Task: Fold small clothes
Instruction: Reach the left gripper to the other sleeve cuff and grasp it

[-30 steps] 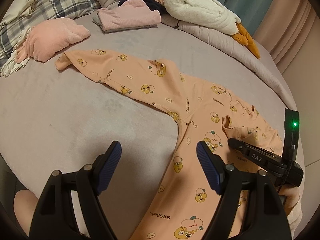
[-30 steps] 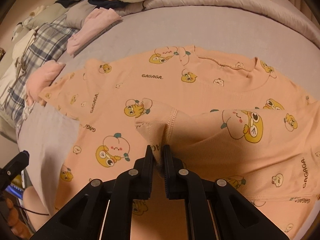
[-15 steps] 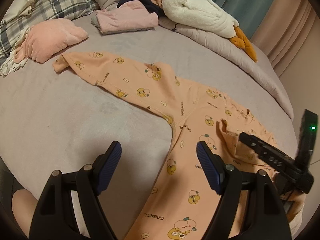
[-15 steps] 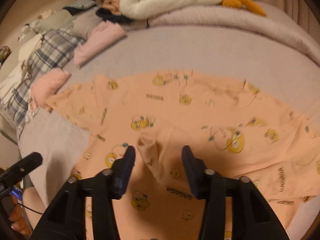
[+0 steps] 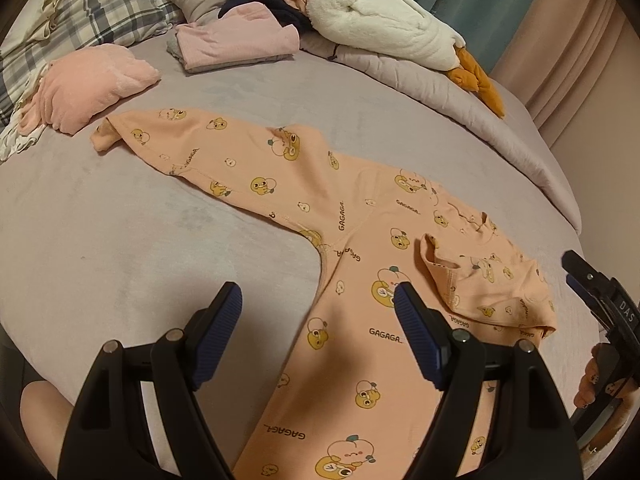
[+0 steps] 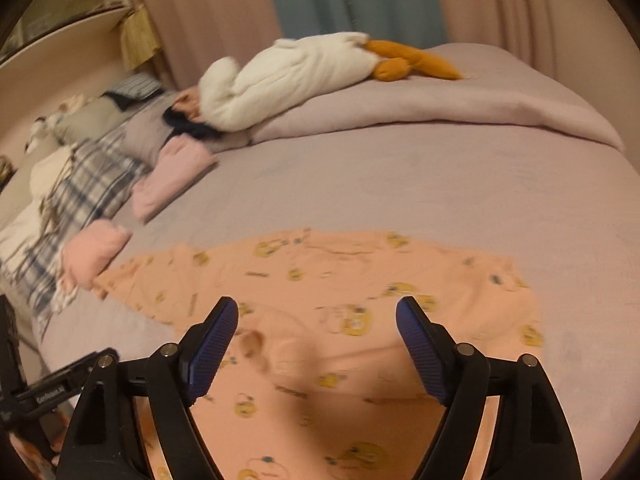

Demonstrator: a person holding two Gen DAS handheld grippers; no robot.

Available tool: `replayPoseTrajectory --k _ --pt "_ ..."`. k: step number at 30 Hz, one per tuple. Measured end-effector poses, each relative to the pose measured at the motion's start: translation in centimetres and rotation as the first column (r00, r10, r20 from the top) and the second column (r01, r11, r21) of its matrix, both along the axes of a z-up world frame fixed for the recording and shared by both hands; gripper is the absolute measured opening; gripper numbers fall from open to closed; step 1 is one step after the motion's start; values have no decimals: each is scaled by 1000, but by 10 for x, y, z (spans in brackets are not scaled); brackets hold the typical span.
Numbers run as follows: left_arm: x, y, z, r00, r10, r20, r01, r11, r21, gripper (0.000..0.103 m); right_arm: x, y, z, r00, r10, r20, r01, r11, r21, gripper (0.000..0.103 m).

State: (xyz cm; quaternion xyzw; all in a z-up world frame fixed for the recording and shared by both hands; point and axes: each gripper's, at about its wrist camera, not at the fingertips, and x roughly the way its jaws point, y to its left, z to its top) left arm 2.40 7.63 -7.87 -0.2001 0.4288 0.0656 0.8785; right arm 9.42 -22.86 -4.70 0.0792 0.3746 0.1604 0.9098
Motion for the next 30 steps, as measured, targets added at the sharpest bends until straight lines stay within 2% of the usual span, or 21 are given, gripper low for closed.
replayPoseTrajectory --k 5,12,22,30 --pt "3 -3 3 1000 1 0 -1 1000 11 85 -5 -27 -3 998 -59 8 59 998 14 85" --pt "8 -8 5 1000 -6 4 6 1000 18 86 -13 -50 -5 993 -120 6 120 992 38 87" --pt "38 -33 -5 995 -94 -17 94 996 3 86 -22 -86 -22 969 -245 -44 247 966 73 88" --pt "80 -55 -33 981 -184 -60 175 976 -132 84 -28 -112 -31 940 -332 -77 338 938 76 88"
